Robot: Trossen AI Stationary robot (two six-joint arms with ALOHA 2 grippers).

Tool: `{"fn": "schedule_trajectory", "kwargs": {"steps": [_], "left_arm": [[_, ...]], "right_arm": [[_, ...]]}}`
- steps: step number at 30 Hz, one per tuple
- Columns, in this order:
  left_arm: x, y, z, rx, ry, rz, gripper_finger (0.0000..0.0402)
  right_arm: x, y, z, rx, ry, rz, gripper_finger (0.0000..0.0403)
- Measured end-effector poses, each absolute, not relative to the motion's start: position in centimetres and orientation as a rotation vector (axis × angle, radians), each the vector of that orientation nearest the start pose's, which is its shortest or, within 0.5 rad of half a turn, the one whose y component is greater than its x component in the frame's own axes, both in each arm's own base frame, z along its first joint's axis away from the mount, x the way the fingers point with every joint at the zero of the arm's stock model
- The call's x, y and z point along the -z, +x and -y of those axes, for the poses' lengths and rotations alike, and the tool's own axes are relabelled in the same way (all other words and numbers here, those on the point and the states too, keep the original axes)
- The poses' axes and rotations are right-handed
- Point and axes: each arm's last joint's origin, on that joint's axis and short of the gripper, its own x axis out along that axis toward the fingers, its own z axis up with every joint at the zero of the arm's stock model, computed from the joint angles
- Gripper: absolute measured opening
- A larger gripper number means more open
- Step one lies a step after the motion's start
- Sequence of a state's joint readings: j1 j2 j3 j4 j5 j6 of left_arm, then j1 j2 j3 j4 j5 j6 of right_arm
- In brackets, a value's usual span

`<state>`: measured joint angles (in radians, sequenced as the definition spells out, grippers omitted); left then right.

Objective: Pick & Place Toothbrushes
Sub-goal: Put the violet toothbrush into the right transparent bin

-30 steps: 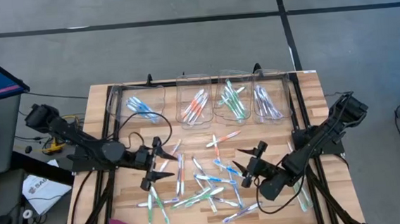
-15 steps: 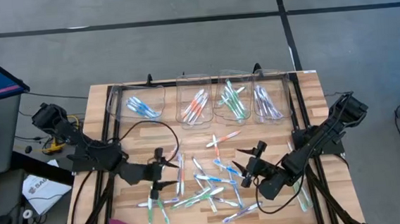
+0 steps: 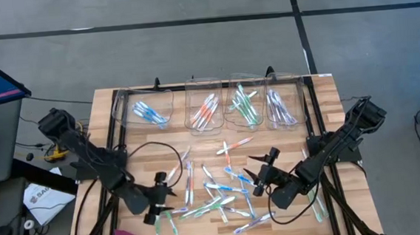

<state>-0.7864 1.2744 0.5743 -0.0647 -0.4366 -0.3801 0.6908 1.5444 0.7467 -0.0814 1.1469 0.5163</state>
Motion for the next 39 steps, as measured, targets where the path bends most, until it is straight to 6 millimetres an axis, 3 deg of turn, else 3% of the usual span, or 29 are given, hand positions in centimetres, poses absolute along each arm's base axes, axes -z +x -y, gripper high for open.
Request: {"fn": "schedule_trajectory", "kwargs": {"steps": [7,13,21,31,35,39], "left_arm": [[-14.8,18.5,16.7,0.175,0.118,-0.752,0.0196],[-12.5,18.8,17.5,0.189,0.035,-0.847,0.0195],[-11.6,18.8,18.0,0.204,0.008,-0.872,0.0195],[-9.8,18.4,17.3,0.135,-0.083,-0.936,0.0190],[-9.8,18.3,17.2,0.130,-0.077,-0.943,0.0156],[-9.7,18.3,17.1,0.119,-0.069,-0.948,0.0091]], "right_arm": [[-17.2,23.3,-15.6,0.525,-0.195,-0.417,0.0226],[-17.2,23.4,-15.5,0.508,-0.183,-0.429,0.0226],[-17.2,23.4,-15.5,0.509,-0.181,-0.429,0.0226],[-17.2,23.5,-15.4,0.514,-0.181,-0.430,0.0226],[-17.2,23.5,-15.4,0.514,-0.181,-0.431,0.0226],[-17.2,23.5,-15.3,0.514,-0.181,-0.431,0.0226]]}}
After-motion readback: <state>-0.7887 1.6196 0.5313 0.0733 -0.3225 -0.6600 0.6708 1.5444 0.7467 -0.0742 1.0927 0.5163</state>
